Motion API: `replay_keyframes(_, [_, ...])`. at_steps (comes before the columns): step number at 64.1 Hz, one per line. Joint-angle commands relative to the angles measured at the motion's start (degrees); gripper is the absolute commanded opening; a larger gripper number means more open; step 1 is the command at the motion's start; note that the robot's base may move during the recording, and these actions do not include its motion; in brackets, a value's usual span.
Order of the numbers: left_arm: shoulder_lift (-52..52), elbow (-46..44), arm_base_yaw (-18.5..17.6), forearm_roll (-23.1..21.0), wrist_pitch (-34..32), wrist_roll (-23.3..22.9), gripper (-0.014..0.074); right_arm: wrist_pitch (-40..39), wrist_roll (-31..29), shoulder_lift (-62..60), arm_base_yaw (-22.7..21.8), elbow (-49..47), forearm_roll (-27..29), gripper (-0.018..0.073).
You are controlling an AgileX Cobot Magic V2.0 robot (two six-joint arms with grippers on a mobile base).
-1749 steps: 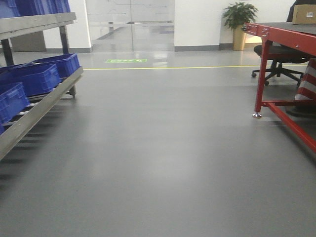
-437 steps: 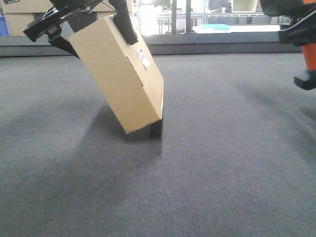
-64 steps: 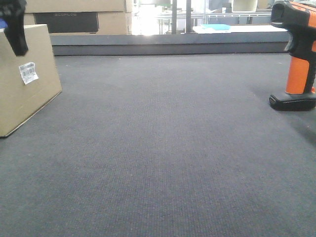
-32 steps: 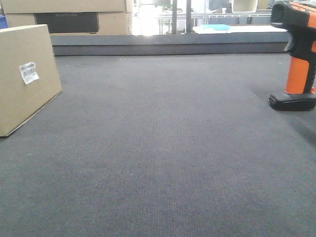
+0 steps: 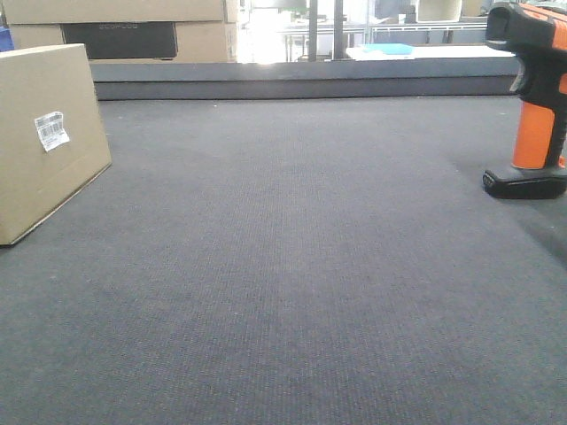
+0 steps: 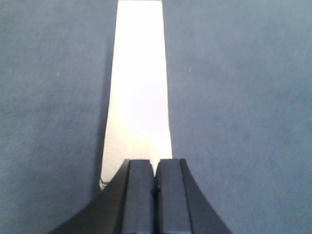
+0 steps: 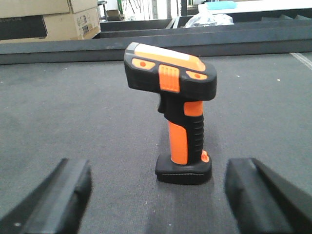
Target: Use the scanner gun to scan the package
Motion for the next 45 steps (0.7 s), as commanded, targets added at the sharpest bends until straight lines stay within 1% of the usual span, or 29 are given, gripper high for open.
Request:
replay_keyframes(1, [-3.56,4.86,0.32,-1.72,-7.99,-0.38,-0.0111,3.07,0.00,-1.80,-0.19,-1.81,-0.63,0.0327])
replay_keyframes(4, [-5.50,7.73,0.32,-1.90,-11.89,-0.38,-0.0111,5.09,0.00,-2.47,-0.19,-3.04,-0.63,0.0247])
replay_keyframes(9, [-8.55,11.96,0.32,-2.64,-16.15,-0.38,-0.0111,7.11,0.00,-3.53,-0.19,-4.61,-0.63,0.0095])
replay_keyframes(12, [-10.59,14.37,0.32,-3.40,-17.53,-0.38,-0.0111,7.38,0.00,-4.39,-0.19,-5.22,-0.63,0.0011])
replay_keyframes(13, [-11.47,15.31,0.32,-3.50,-17.90,-0.38,-0.0111,7.38,0.00,-4.75,-0.19,-5.41,-0.63,-0.0032])
replay_keyframes(17, [-14.15,17.87,0.32,-3.50,-18.06,-0.38,-0.0111,8.04,0.00,-6.12,-0.19,-6.01,-0.63,-0.0158])
replay_keyframes(26, [-21.55,22.87,0.32,-3.66,-18.06,-0.38,-0.0111,10.27,0.00,-9.83,-0.19,-6.11,-0.63,-0.0158])
replay_keyframes(37, [-30.47,28.44,0.32,-3.66,-18.18,-0.38,-0.0111,20.69,0.00,-16.89,-0.19,-6.11,-1.00,-0.0158])
replay_keyframes(45, [-37.36,31.53,0.32,-3.66,-18.30,-0.38,-0.0111,24.25,0.00,-23.19,-0.19,-6.11,-1.00,-0.0158])
